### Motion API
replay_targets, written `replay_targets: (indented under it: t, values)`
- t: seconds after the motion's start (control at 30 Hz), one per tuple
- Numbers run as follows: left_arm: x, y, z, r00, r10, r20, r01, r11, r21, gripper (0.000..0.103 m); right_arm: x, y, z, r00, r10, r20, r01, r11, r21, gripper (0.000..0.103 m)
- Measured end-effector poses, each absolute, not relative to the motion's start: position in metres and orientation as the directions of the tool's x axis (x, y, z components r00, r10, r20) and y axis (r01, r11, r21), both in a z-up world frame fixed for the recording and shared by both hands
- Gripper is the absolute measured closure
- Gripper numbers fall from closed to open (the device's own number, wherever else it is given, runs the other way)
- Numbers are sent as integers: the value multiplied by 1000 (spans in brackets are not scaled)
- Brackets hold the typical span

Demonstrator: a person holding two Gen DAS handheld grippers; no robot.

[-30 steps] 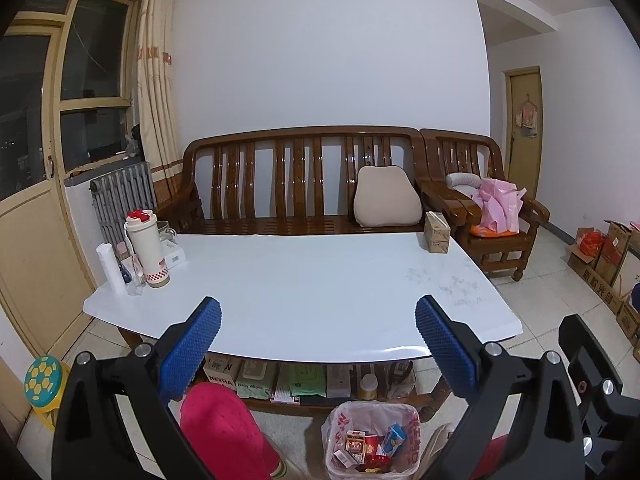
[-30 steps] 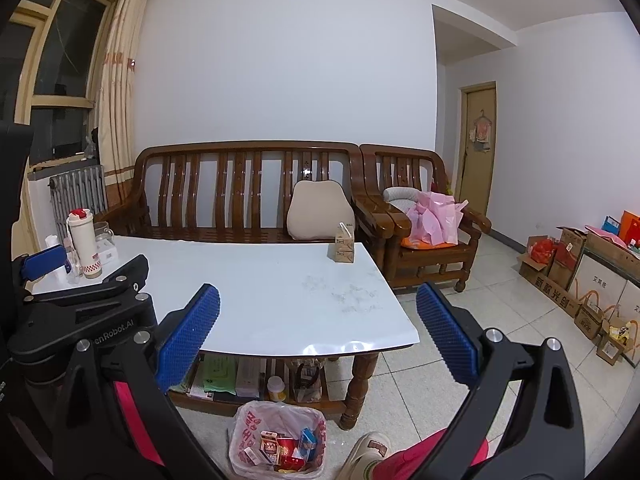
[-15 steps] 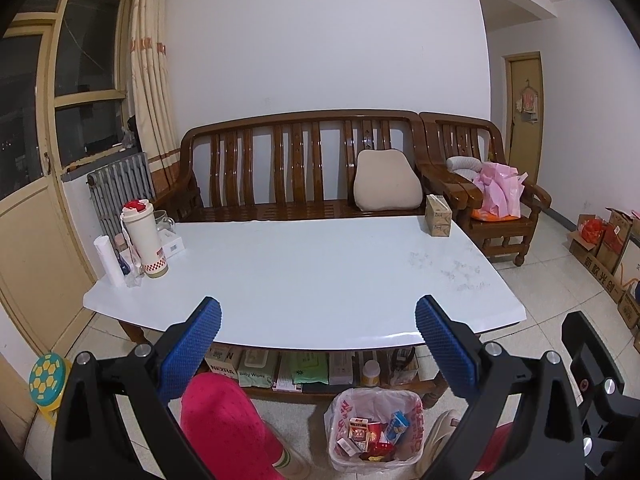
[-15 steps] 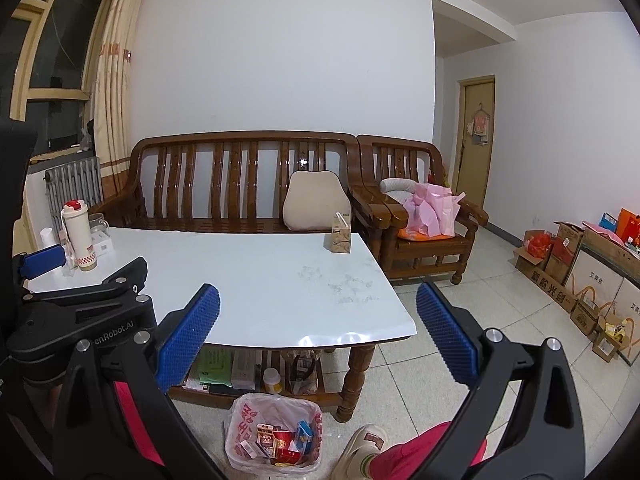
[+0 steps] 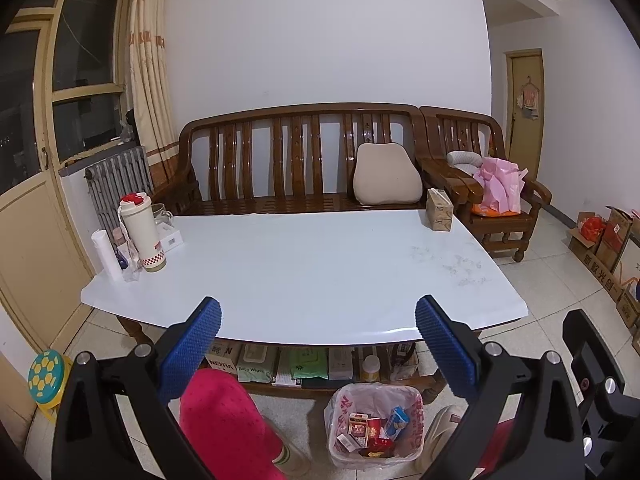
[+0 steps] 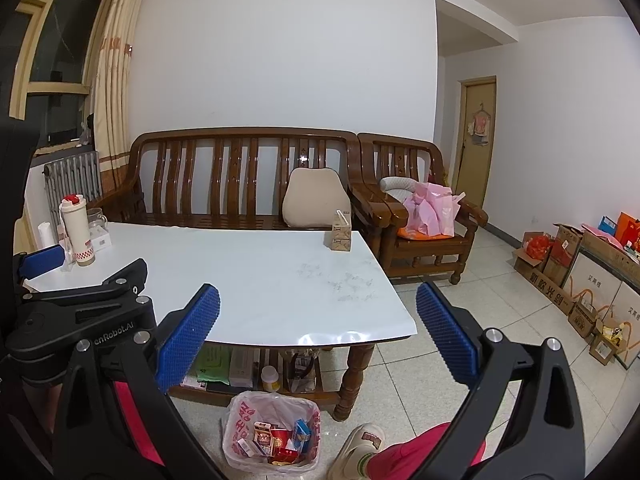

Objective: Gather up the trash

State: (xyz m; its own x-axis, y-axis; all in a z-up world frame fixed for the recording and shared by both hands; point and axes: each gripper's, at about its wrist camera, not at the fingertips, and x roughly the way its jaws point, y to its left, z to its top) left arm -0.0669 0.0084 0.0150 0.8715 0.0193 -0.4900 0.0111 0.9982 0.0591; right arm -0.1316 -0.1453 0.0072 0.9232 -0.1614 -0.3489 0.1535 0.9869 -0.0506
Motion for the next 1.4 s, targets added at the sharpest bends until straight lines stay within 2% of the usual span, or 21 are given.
replay_targets:
  t: [1.4]
  values:
    - [-65, 14, 8, 872, 29, -488, 2, 998, 62, 8, -129, -145, 7, 924, -156, -349, 145, 988, -59, 7]
